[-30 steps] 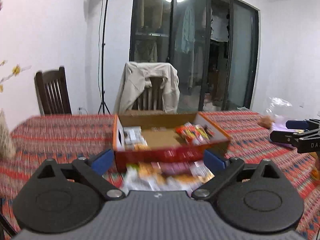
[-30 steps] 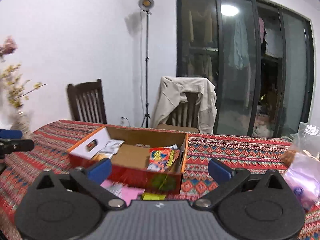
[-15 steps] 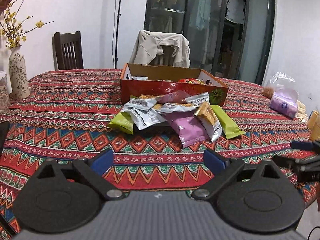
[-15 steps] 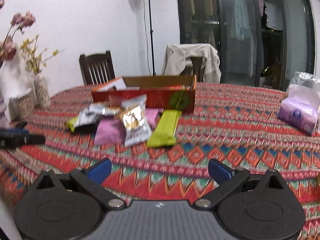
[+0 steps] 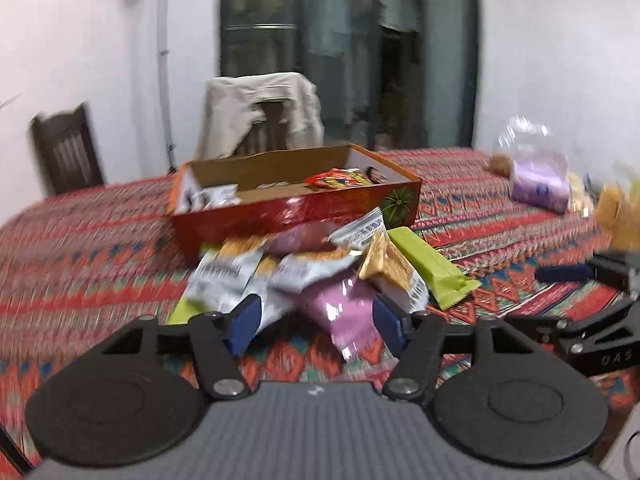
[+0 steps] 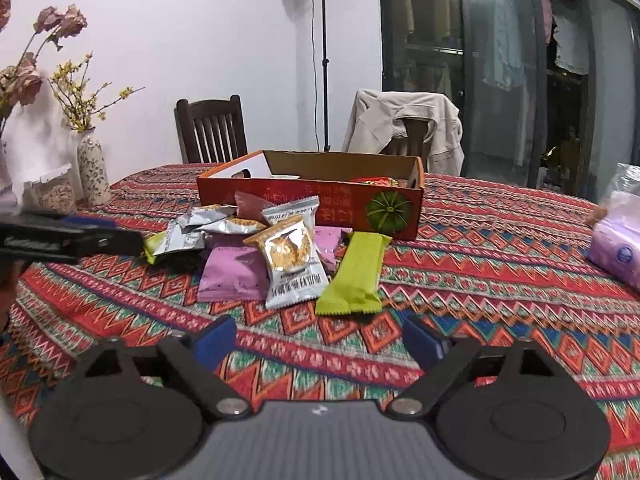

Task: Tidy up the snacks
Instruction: 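Grasp a white packet with left tool while right grasps green bar, then place the white packet and green bar into the box with both tools, then move both tools back over the remaining snack pile, then grasp biscuit packets with both tools and carry them toward the box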

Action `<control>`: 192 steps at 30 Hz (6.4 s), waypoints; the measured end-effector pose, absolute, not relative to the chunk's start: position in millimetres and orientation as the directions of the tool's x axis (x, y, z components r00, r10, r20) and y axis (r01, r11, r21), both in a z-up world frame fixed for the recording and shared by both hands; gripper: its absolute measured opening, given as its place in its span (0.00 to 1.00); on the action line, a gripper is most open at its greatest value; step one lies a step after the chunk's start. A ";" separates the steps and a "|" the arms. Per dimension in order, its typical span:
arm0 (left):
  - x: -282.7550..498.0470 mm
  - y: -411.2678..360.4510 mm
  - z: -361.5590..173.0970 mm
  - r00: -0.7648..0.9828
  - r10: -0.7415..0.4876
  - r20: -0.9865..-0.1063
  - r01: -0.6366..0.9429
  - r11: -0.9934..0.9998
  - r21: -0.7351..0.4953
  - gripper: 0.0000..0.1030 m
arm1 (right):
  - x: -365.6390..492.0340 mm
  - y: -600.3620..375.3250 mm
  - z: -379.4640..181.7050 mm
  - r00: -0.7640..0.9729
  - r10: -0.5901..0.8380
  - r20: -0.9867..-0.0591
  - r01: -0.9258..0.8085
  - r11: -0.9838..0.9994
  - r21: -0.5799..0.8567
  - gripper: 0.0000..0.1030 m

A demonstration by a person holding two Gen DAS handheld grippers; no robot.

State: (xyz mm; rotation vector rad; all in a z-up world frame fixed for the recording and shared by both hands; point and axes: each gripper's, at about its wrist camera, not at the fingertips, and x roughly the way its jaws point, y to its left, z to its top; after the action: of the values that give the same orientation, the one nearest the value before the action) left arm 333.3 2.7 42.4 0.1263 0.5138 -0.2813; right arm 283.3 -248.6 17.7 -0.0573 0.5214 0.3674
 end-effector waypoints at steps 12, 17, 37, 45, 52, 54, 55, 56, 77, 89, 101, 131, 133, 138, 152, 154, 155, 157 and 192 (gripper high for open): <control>444.6 -17.0 13.3 0.712 -0.319 -0.625 0.448 0.892 0.055 0.64 | 378.1 -249.6 14.0 0.799 0.302 -0.520 -0.300 0.950 0.090 0.71; 434.5 -14.1 7.3 0.702 -0.337 -0.628 0.445 0.896 0.016 0.20 | 415.6 -241.6 -0.4 0.769 0.299 -0.565 -0.296 0.950 0.101 0.63; 295.3 23.1 39.7 0.841 -0.187 -0.507 0.130 0.981 -0.147 0.17 | 399.8 -251.5 -13.1 0.760 0.280 -0.587 -0.291 0.954 0.077 0.33; 280.7 24.7 38.4 0.840 -0.181 -0.511 0.113 0.980 -0.162 0.17 | 326.6 -286.9 -5.6 0.779 0.262 -0.569 -0.241 0.964 0.114 0.33; 295.4 26.4 46.9 0.854 -0.181 -0.488 0.119 0.981 -0.155 0.17 | 311.5 -290.8 10.4 0.801 0.269 -0.535 -0.247 0.962 0.115 0.33; 309.3 31.7 58.7 0.871 -0.174 -0.459 0.128 0.983 -0.131 0.17 | 313.7 -290.5 20.7 0.810 0.288 -0.511 -0.264 0.957 0.122 0.33; 319.5 35.0 66.0 0.882 -0.167 -0.440 0.131 0.985 -0.112 0.17 | 317.0 -290.5 28.4 0.815 0.304 -0.493 -0.277 0.952 0.128 0.33; 332.6 38.8 74.4 0.893 -0.159 -0.422 0.132 0.987 -0.094 0.17 | 322.4 -289.6 37.9 0.820 0.323 -0.473 -0.296 0.946 0.134 0.33; 651.8 37.2 28.1 0.741 0.077 -0.667 0.011 0.992 0.127 0.53 | 674.0 -150.3 31.2 0.681 0.253 -0.687 -0.200 0.967 0.157 0.39; 616.7 64.6 76.8 0.782 0.005 -0.624 0.021 0.999 0.034 0.63 | 643.8 -164.6 62.6 0.742 0.230 -0.629 -0.221 0.971 0.095 0.68; 446.9 62.9 157.2 0.908 -0.078 -0.412 0.099 0.995 0.028 0.82 | 505.7 -223.8 167.1 0.852 0.294 -0.433 -0.313 0.949 0.028 0.87; 172.2 47.1 19.8 0.885 -0.085 -0.457 0.033 0.992 -0.122 0.95 | 166.7 -268.3 1.4 0.840 0.301 -0.451 -0.285 0.953 0.104 1.00; 172.0 49.4 17.8 0.884 -0.078 -0.462 0.022 0.992 -0.124 0.95 | 164.2 -267.4 -8.4 0.835 0.297 -0.464 -0.280 0.954 0.106 1.00; 173.3 53.9 16.4 0.885 -0.061 -0.461 0.003 0.992 -0.126 0.95 | 163.5 -261.8 -13.5 0.852 0.275 -0.446 -0.271 0.960 0.075 1.00; 230.8 55.9 1.2 0.856 -0.087 -0.510 0.026 0.992 -0.126 0.95 | 211.3 -260.1 -8.2 0.845 0.321 -0.429 -0.238 0.942 0.236 1.00; 245.9 56.1 2.6 0.859 -0.105 -0.502 0.046 0.991 -0.129 0.95 | 222.5 -255.9 -7.8 0.839 0.343 -0.423 -0.258 0.934 0.246 1.00; 253.0 56.6 4.4 0.861 -0.116 -0.495 0.058 0.990 -0.130 0.94 | 228.7 -252.4 -7.1 0.844 0.338 -0.416 -0.259 0.937 0.235 1.00; 271.5 57.8 11.1 0.866 -0.135 -0.482 0.082 0.988 -0.130 0.94 | 240.9 -246.2 -5.2 0.862 0.328 -0.387 -0.266 0.942 0.205 1.00; 348.3 52.5 40.7 0.873 -0.183 -0.453 0.123 0.979 -0.160 0.41 | 349.0 -248.6 9.6 0.764 0.455 -0.458 -0.400 0.890 0.217 0.41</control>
State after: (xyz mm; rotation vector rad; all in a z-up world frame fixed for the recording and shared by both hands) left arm 348.3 52.5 40.7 -0.1277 0.4847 -0.1604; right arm 349.0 -248.6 9.6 0.1082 0.5257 0.4657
